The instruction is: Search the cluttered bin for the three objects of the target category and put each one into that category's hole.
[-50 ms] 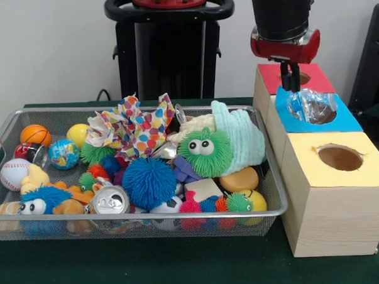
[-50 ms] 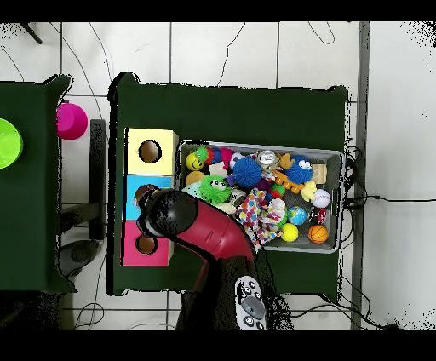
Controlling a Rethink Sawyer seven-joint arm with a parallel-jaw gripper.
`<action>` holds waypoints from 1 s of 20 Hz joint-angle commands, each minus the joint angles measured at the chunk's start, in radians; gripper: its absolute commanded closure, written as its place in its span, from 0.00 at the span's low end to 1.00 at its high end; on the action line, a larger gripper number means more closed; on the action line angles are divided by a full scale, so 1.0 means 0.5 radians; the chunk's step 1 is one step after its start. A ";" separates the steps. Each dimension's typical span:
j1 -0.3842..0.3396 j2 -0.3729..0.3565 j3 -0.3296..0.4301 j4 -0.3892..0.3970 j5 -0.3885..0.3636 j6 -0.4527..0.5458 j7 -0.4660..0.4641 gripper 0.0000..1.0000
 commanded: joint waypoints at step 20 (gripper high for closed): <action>0.137 -0.154 -0.140 0.222 -0.146 -0.155 0.405 1.00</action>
